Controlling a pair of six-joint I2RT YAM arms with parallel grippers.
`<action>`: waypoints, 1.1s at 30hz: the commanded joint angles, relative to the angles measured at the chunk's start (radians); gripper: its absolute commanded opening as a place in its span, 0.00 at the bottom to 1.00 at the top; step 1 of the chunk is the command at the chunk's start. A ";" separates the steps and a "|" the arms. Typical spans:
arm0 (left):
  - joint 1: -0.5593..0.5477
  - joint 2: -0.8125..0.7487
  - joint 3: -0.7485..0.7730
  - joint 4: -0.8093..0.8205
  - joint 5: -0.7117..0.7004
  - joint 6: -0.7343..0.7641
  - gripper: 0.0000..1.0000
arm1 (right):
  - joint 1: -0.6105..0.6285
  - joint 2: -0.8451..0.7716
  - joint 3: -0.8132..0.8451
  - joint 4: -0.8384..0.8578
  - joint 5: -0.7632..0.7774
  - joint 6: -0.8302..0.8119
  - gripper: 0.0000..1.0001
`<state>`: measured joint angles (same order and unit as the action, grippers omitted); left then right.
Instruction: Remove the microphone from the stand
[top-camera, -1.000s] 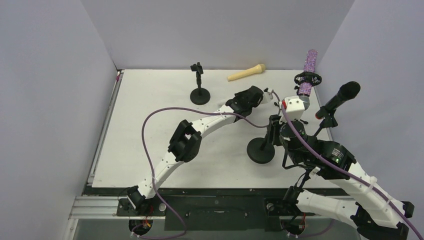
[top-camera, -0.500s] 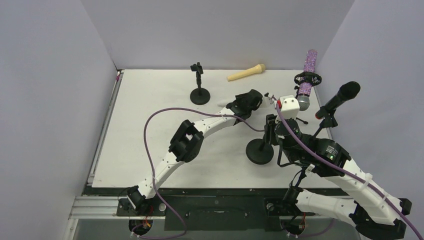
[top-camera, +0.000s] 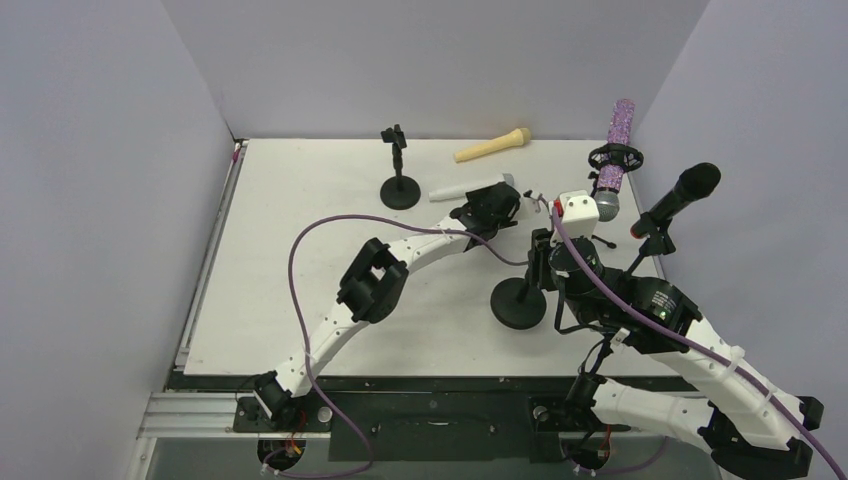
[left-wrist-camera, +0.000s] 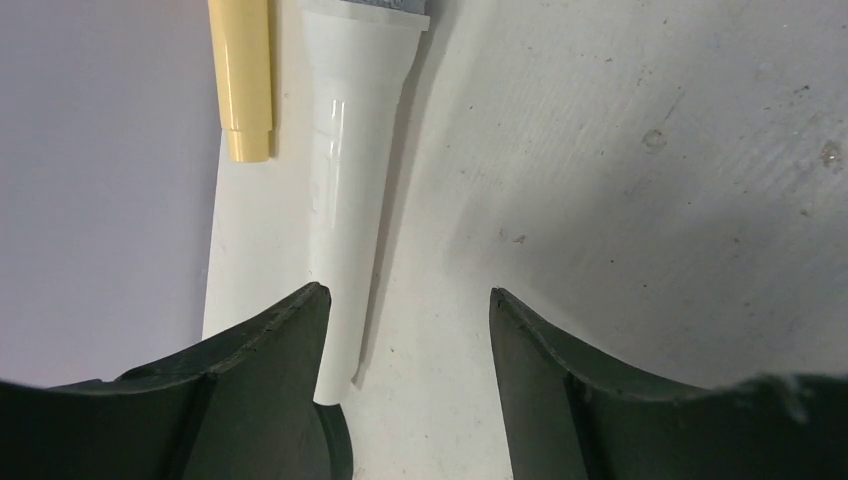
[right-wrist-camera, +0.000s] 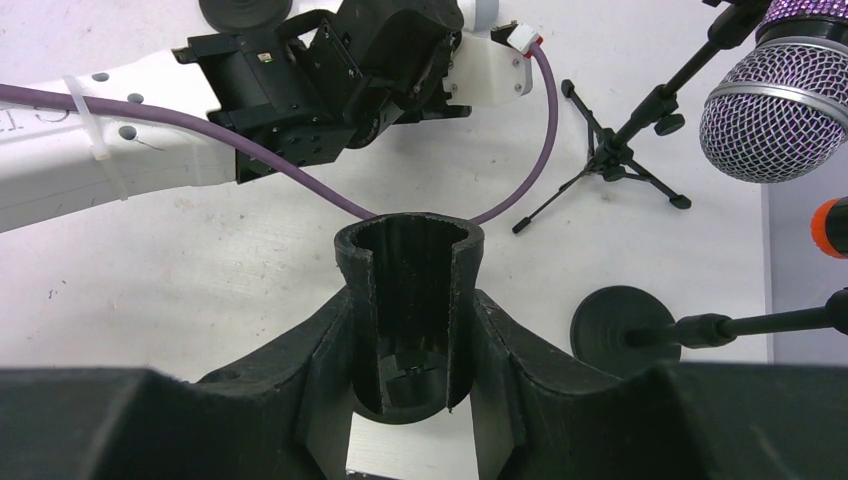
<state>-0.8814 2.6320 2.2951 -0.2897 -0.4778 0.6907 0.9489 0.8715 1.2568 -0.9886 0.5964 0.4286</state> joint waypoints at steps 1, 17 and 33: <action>0.009 -0.012 0.001 0.038 0.014 -0.020 0.57 | 0.004 -0.014 0.045 0.086 0.029 0.002 0.00; 0.026 -0.307 -0.161 -0.004 0.116 -0.229 0.83 | 0.003 -0.011 0.029 0.127 0.022 0.001 0.00; 0.124 -0.987 -0.764 0.008 0.219 -0.633 0.96 | -0.001 0.148 0.058 0.275 -0.011 -0.037 0.00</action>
<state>-0.8009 1.8450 1.6424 -0.2993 -0.3195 0.2329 0.9497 0.9745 1.2568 -0.8772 0.5743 0.4129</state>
